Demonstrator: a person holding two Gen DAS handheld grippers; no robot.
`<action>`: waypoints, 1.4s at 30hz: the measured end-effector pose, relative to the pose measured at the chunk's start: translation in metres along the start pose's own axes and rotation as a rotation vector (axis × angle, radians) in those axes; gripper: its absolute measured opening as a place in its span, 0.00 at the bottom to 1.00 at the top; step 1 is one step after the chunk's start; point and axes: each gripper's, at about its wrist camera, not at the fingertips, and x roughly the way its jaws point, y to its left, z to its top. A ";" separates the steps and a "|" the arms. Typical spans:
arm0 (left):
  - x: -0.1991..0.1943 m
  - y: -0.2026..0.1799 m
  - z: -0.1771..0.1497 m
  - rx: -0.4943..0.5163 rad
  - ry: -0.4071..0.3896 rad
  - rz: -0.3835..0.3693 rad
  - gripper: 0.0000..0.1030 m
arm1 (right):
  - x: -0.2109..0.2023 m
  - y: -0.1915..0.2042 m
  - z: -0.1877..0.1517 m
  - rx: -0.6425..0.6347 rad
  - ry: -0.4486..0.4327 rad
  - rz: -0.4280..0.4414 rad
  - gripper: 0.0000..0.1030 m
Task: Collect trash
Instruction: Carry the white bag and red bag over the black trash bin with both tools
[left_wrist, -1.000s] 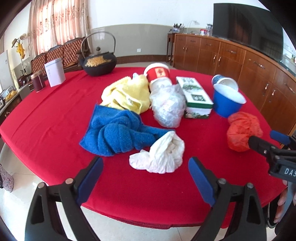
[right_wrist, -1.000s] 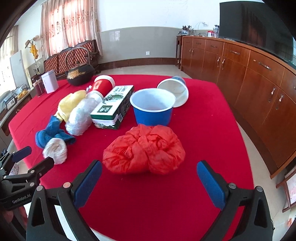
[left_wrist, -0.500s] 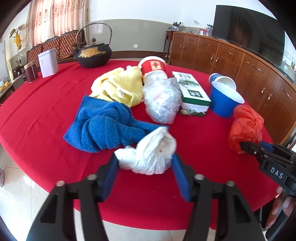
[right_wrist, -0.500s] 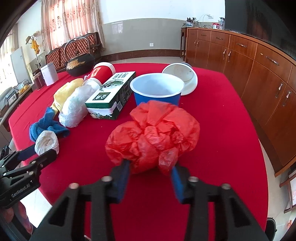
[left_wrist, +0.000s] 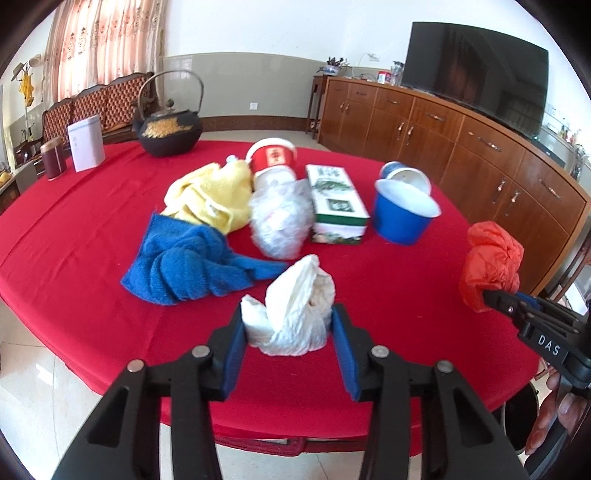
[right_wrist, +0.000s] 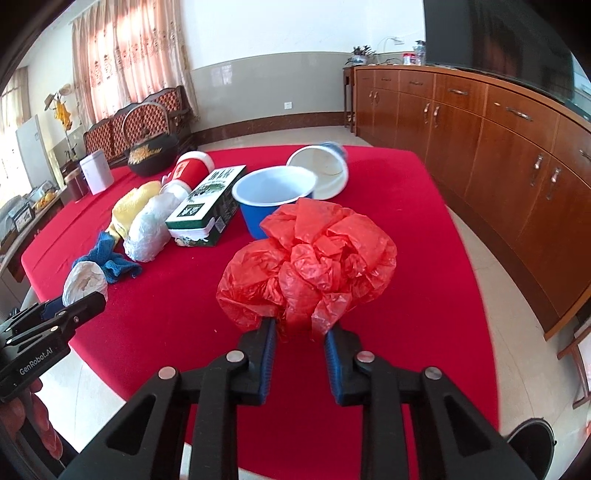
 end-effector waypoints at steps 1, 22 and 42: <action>-0.004 -0.006 0.000 0.007 -0.005 -0.008 0.44 | -0.005 -0.003 -0.001 0.005 -0.004 -0.005 0.25; -0.048 -0.147 -0.025 0.217 -0.016 -0.231 0.44 | -0.150 -0.097 -0.055 0.135 -0.112 -0.189 0.25; -0.056 -0.256 -0.046 0.393 0.011 -0.406 0.44 | -0.215 -0.197 -0.128 0.284 -0.079 -0.370 0.25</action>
